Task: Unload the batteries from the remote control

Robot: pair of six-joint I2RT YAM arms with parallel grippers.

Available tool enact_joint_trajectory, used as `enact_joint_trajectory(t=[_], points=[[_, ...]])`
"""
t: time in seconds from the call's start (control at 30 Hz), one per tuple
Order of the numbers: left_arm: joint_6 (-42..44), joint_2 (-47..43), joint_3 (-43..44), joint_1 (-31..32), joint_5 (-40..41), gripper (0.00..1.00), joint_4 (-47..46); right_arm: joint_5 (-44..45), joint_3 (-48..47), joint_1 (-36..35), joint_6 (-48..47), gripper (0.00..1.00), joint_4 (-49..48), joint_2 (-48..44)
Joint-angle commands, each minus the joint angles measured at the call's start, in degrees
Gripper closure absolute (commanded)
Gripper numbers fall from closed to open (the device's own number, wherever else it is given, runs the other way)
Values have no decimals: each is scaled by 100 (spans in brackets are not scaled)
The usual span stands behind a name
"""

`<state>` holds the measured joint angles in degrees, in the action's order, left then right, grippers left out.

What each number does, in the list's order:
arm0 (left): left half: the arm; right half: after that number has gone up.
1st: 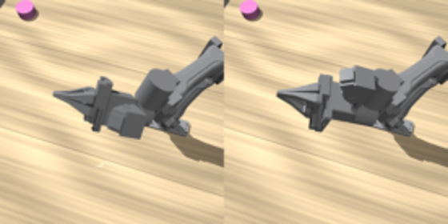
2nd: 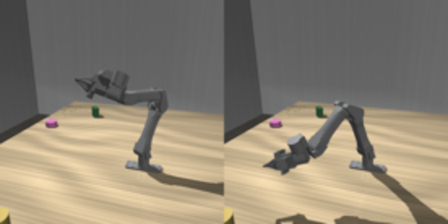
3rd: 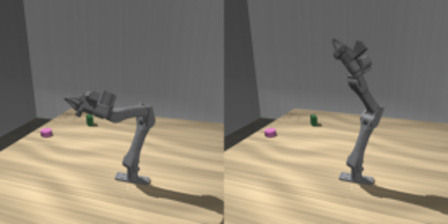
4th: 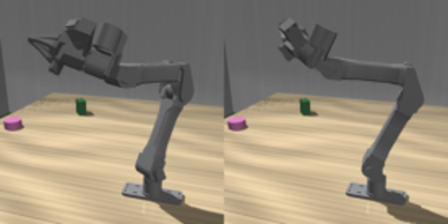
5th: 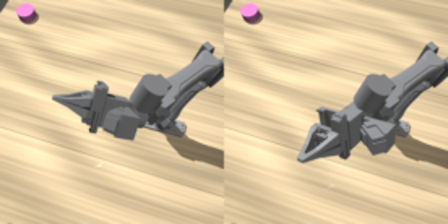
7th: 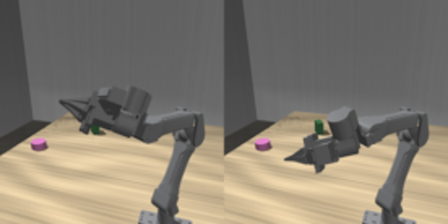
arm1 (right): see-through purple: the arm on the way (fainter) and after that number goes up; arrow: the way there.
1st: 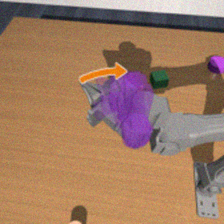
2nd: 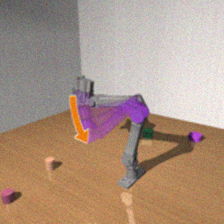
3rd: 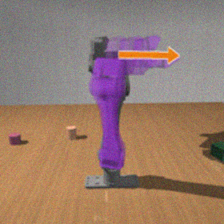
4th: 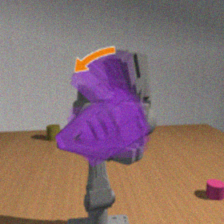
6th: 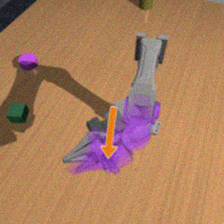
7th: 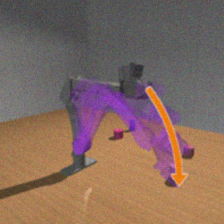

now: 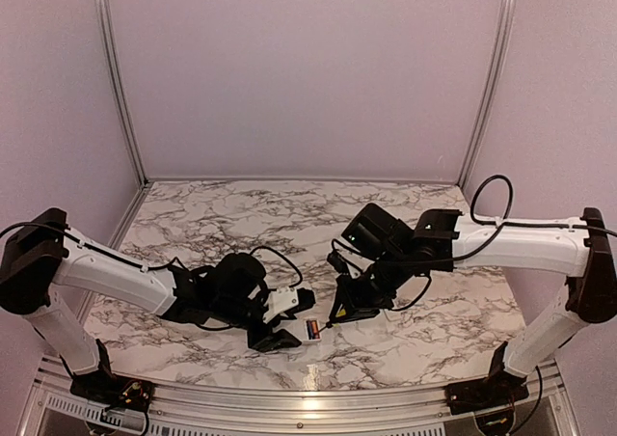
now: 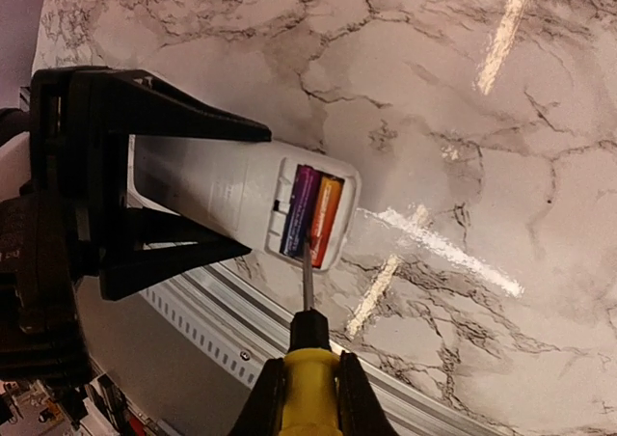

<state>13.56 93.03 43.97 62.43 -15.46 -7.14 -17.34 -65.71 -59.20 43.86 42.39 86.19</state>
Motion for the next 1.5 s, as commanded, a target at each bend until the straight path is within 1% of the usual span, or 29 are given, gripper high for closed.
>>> enact_joint_trajectory(t=[0.0,0.3,0.43,0.5,0.53,0.6,0.7,0.77,0.87,1.0,1.1,1.27,1.47], points=[[-283,184,34,23,-110,100,-952,-440,134,-15,-237,100,39,356],[-471,579,16,23,-33,100,-1267,-1290,549,-6,-552,100,-710,905],[-565,651,-56,32,-61,100,-1408,-1939,880,-1,-589,100,-1388,989],[-605,676,-84,39,-59,100,-1451,-2072,1056,-3,-652,100,-1660,1040],[-625,680,-89,45,-61,100,-1464,-2035,1116,3,-683,100,-1700,1084],[-648,696,-90,57,-47,100,-1459,-1761,1114,-7,-828,100,-1470,1238],[-701,719,-91,82,-19,100,-1475,-1168,765,-146,-1077,100,-887,1575],[-724,751,-83,93,-9,100,-1483,-1130,551,-323,-1136,100,-862,1746],[-770,794,-85,102,-1,100,-1484,-1289,863,-357,-935,100,-1385,1760],[-854,790,-191,102,-15,100,-1595,-1647,1619,-372,-423,100,-2598,1599],[-886,777,-240,111,-10,100,-1588,-1627,1872,-371,-269,100,-2884,1474],[-917,794,-306,111,-20,100,-1607,-1471,1951,-311,-277,100,-2772,1327],[-931,787,-344,111,33,100,-1646,-1130,1524,-162,-564,100,-1998,1102]])
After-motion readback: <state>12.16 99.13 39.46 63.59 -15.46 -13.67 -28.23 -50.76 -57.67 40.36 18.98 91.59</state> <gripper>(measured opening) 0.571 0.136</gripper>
